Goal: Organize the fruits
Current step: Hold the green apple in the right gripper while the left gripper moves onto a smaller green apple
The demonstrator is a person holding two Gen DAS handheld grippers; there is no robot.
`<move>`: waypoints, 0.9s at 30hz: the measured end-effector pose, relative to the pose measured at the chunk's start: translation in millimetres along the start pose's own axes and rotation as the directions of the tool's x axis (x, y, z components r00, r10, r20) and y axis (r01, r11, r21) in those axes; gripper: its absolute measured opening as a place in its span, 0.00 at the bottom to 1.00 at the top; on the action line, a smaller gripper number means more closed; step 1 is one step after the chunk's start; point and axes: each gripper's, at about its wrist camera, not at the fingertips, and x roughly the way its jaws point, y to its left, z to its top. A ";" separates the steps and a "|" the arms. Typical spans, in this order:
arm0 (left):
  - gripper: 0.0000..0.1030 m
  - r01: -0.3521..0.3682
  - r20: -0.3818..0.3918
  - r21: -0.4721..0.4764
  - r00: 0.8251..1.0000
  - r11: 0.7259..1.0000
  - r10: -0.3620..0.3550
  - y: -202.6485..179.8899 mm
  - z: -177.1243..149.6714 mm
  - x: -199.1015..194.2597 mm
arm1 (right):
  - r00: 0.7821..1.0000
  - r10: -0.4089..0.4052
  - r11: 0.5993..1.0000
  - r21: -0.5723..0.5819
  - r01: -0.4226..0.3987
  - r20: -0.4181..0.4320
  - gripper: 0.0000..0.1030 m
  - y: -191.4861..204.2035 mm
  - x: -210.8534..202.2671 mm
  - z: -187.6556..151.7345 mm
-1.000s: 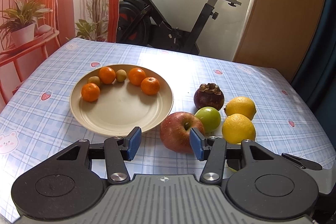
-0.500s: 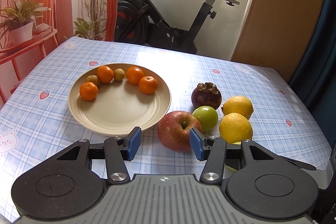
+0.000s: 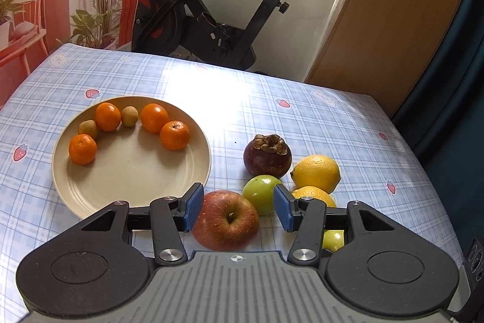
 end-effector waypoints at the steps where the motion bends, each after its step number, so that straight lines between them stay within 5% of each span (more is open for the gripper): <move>1: 0.52 0.000 -0.003 -0.001 1.000 1.000 0.000 -0.5 2.7 2.6 | 1.000 -0.008 1.000 -0.007 0.008 0.004 0.46 -0.1 -2.1 1.1; 8: 0.51 0.072 -0.045 0.004 0.996 0.997 -0.072 -10.3 14.1 26.0 | 0.999 -0.032 0.998 0.047 0.032 0.003 0.46 -16.2 -4.7 3.4; 27: 0.53 0.008 -0.238 0.026 0.971 1.000 -0.002 -25.6 30.8 91.0 | 0.992 -0.122 0.990 0.074 0.122 0.005 0.46 -33.3 -10.0 5.2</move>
